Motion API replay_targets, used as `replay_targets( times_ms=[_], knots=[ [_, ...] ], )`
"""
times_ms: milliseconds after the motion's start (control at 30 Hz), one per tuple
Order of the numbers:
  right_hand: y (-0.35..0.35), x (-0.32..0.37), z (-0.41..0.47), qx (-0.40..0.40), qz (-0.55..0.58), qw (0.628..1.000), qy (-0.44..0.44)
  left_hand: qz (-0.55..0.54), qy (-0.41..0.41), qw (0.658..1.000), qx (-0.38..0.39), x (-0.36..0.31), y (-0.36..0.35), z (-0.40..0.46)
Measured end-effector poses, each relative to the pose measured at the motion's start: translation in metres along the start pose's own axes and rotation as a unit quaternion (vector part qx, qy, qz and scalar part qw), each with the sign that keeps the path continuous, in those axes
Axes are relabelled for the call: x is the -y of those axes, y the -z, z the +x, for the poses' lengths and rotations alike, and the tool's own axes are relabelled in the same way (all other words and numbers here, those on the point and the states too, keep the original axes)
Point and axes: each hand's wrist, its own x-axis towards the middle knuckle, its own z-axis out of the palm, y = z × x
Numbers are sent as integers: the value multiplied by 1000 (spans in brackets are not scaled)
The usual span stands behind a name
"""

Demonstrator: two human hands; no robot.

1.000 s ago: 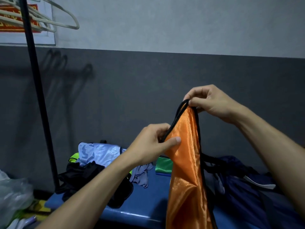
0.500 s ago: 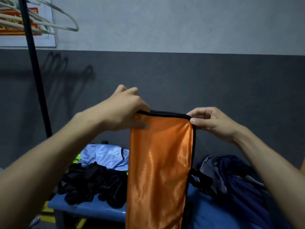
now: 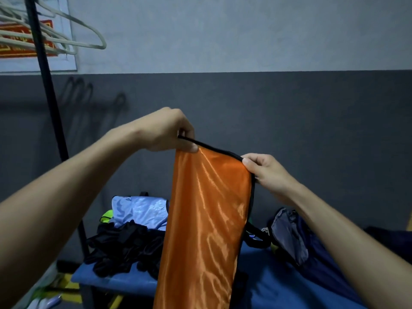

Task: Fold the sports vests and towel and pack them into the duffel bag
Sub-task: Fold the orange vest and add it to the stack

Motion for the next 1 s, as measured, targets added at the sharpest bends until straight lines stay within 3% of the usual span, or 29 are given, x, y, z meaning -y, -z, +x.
replay_targets(
  times_ms=[133, 300, 433, 633, 800, 1000],
  knots=[
    [-4, -12, -5, -57, -39, 996, 64, -81, 51, 995, 0, 5, -4, -4],
    [4, -14, -6, -73, -55, 993, 77, -225, 63, 966, 113, -1, -18, -18],
    [10, 2, -2, -73, -22, 995, 62, -260, 86, 945, 180, -4, -22, -21],
    [17, 17, -1, -55, 47, 997, 39, -326, 121, 930, 119, -8, -33, -16],
    [23, 12, -5, -51, 72, 996, 31, -400, 139, 899, 113, -14, -54, -21],
    [30, 10, -4, -50, 45, 997, 28, -498, 129, 834, 200, -16, -68, -28]
  ],
)
